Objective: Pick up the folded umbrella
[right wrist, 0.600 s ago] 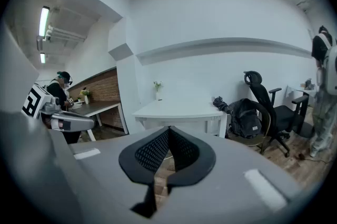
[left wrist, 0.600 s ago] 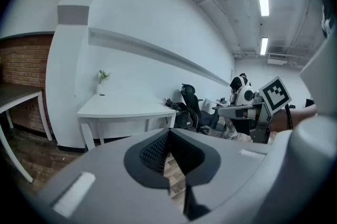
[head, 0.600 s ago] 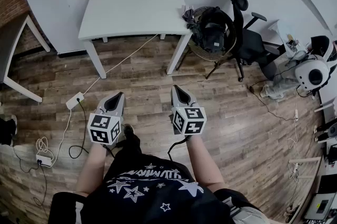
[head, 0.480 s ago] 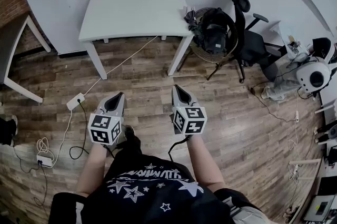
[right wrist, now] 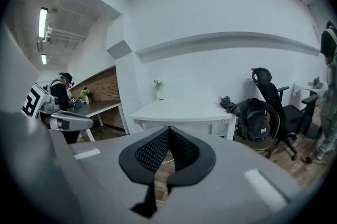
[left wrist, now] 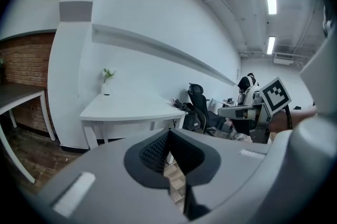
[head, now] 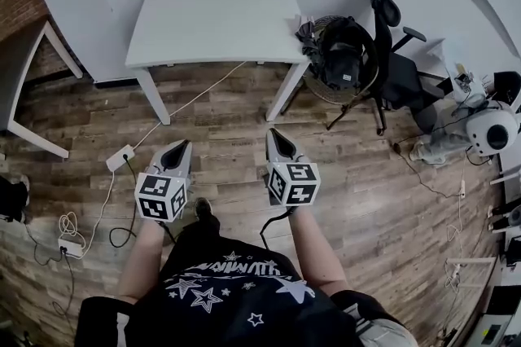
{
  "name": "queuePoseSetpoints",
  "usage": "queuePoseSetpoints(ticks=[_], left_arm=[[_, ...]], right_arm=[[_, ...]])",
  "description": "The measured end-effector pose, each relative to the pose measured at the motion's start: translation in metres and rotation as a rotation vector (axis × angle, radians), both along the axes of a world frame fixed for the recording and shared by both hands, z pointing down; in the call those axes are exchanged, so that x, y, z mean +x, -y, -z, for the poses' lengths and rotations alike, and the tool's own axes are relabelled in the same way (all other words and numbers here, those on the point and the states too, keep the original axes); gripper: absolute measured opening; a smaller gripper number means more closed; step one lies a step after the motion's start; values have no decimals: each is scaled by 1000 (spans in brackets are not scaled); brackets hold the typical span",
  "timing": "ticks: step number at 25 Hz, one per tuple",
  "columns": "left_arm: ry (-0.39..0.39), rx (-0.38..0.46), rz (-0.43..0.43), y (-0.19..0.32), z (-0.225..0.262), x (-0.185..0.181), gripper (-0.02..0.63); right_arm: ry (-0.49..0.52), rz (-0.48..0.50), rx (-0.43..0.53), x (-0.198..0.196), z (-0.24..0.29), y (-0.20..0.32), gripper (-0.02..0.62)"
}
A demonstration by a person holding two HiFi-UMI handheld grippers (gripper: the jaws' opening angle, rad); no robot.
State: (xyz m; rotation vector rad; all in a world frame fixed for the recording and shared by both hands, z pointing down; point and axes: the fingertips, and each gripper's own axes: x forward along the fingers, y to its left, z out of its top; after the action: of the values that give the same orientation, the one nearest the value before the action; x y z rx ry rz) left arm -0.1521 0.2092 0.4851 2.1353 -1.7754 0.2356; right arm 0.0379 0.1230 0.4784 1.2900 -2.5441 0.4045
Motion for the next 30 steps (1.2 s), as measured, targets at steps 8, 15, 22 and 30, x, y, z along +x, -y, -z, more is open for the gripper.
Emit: queuePoseSetpoints(ticks=[8,15,22,30], left_arm=[[-4,-19,13,21,-7,-13,3],[-21,-32,1,53,-8,-37,3],[-43,-22,-42,108,-5,-72,3],[-53,-27,-97,153,-8,-87,3]], right_arm=[[-11,12,-24,-14,-10,25,16],[-6,-65,-26,-24,-4,70,15],[1,-168,-13,-39,4,123,17],[-23,-244,-32,-35,-4,152,17]])
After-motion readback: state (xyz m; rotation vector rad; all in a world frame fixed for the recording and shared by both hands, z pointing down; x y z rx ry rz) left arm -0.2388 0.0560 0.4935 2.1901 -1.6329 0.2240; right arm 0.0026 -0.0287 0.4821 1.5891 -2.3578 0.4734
